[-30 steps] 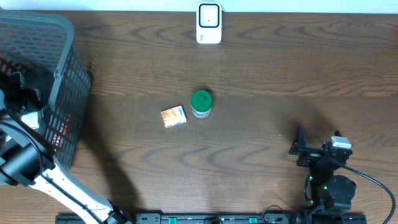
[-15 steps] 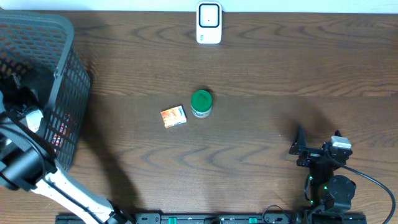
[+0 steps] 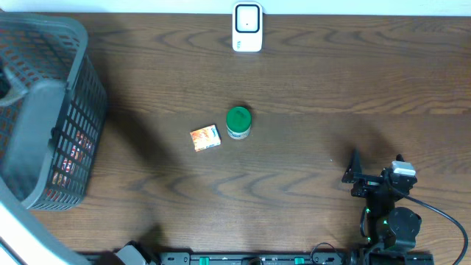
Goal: Scan the item barcode
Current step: 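Hold the Panadol box barcode up to the white scanner, then lower the Panadol box onto the table right of the bottle and release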
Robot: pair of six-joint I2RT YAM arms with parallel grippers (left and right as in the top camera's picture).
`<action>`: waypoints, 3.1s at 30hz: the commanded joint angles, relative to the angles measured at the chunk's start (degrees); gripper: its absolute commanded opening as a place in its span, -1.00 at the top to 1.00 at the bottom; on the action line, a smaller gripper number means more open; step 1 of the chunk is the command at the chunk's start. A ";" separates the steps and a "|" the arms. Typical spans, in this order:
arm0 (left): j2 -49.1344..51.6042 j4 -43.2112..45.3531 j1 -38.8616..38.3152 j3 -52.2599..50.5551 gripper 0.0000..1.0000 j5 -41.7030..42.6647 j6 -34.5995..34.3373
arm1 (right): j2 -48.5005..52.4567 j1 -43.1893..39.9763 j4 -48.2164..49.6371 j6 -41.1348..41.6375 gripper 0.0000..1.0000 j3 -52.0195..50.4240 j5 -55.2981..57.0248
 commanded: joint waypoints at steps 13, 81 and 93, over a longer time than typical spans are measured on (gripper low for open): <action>-5.64 -12.66 -40.61 0.44 0.10 12.76 -1.70 | -0.35 -0.37 0.02 -0.76 -0.99 -0.20 -0.04; -3.08 -7.96 -81.13 3.98 -0.93 -31.36 8.00 | -0.35 -0.37 0.02 -0.76 -0.98 -0.20 -0.04; -23.78 -10.60 -47.23 3.96 -0.96 -63.45 -24.98 | -0.35 -0.37 0.02 -0.76 -0.99 -0.20 -0.04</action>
